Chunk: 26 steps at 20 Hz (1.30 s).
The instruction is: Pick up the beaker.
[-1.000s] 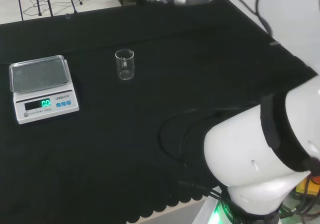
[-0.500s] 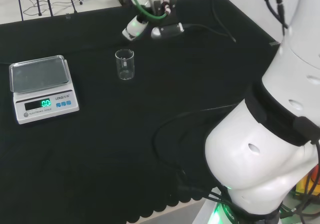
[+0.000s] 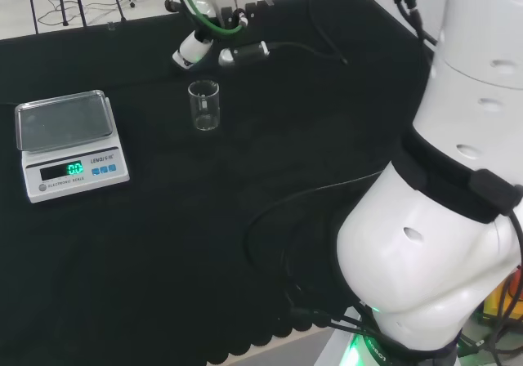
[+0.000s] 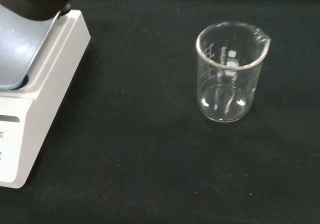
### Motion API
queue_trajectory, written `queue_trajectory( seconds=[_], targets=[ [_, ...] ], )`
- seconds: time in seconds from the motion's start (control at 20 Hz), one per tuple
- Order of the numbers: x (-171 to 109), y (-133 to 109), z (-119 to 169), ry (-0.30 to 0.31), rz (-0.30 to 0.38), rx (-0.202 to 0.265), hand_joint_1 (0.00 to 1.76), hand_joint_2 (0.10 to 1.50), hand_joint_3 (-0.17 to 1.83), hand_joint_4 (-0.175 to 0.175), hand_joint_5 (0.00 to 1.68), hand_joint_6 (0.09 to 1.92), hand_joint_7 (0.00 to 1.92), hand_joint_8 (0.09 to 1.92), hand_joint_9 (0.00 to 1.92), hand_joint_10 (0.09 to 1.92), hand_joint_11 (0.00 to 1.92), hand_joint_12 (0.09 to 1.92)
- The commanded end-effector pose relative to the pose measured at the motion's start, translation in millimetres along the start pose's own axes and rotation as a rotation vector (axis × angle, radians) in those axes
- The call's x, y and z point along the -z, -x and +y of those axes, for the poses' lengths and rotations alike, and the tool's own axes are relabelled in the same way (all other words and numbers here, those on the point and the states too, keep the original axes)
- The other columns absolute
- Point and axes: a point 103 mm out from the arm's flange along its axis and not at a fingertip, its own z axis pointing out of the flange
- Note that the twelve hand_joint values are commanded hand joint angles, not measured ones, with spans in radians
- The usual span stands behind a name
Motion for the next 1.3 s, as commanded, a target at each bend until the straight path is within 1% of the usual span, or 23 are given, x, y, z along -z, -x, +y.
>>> queue_trajectory(
  seconds=[0.05, 0.3, 0.45, 0.85, 0.95, 1.2, 1.3],
  targets=[
    [-41, -10, 59, -0.039, 0.021, 0.039, 0.69, 0.74, 0.17, 0.051, 0.0, 0.09, 0.0, 0.47, 0.0, 0.87, 0.0, 1.13],
    [-51, 9, 78, -0.055, 0.033, 0.022, 0.69, 0.74, 0.17, 0.051, 0.0, 0.09, 0.0, 0.47, 0.0, 0.87, 0.0, 1.13],
    [-55, 20, 86, -0.064, 0.028, 0.013, 0.69, 0.74, 0.17, 0.051, 0.0, 0.09, 0.0, 0.47, 0.0, 0.87, 0.0, 1.13],
    [-71, 48, 101, -0.092, 0.036, -0.024, 0.69, 0.74, 0.17, 0.051, 0.0, 0.09, 0.0, 0.47, 0.0, 0.87, 0.0, 1.13],
    [-76, 50, 104, -0.101, 0.035, -0.026, 0.69, 0.74, 0.17, 0.051, 0.0, 0.09, 0.0, 0.47, 0.0, 0.87, 0.0, 1.13],
    [-92, 52, 113, -0.125, 0.039, -0.015, 0.69, 0.75, 0.18, 0.051, 0.0, 0.09, 0.0, 0.47, 0.0, 0.87, 0.0, 1.12],
    [-100, 54, 117, -0.137, 0.04, -0.019, 0.69, 0.75, 0.18, 0.051, 0.0, 0.09, 0.0, 0.47, 0.0, 0.87, 0.0, 1.12]
  ],
)
